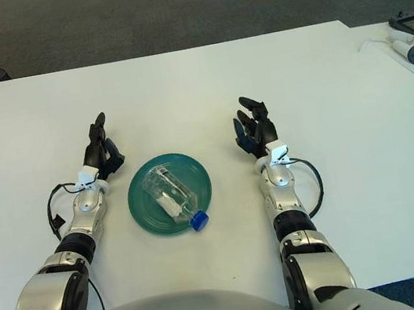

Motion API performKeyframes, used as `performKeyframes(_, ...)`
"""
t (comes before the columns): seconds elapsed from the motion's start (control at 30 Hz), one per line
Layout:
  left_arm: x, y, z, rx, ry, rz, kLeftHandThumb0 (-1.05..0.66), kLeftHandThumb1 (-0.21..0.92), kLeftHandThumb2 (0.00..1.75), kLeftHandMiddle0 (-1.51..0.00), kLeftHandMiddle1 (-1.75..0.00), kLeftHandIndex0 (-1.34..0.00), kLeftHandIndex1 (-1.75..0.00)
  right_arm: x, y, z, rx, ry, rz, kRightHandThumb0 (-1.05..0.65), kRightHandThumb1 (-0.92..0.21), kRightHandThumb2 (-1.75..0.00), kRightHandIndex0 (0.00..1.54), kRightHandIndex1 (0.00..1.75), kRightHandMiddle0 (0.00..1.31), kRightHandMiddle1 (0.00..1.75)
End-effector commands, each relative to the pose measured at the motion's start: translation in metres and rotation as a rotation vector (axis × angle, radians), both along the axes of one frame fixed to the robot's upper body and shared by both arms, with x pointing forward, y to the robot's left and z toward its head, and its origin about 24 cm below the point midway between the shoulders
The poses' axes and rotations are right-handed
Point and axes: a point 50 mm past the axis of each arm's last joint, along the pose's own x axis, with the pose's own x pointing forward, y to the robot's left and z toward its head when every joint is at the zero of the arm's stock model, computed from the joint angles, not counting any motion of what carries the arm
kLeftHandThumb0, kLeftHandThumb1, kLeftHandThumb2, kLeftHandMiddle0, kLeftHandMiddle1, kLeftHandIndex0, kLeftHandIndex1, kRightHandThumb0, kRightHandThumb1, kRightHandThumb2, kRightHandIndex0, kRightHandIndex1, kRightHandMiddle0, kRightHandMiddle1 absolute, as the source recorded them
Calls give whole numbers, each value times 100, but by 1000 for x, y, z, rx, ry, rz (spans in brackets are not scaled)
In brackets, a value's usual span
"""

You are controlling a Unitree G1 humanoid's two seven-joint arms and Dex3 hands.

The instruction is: Put the bottle into the plate.

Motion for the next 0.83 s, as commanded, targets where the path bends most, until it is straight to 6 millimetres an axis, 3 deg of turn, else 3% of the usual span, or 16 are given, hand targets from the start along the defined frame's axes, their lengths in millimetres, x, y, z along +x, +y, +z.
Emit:
performKeyframes(0.0, -18, 1, -26, 3, 121, 19, -101, 92, 115, -5, -1, 0, -23, -60, 0, -70, 45, 380, -34, -52, -81, -64, 42, 5, 0, 81)
performKeyframes(0.8, -28, -4, -27, -69, 101, -24, -96, 92, 113, -10, -3, 0, -27, -63, 3, -64, 43, 352, -56, -54, -77, -67, 42, 4, 0, 80)
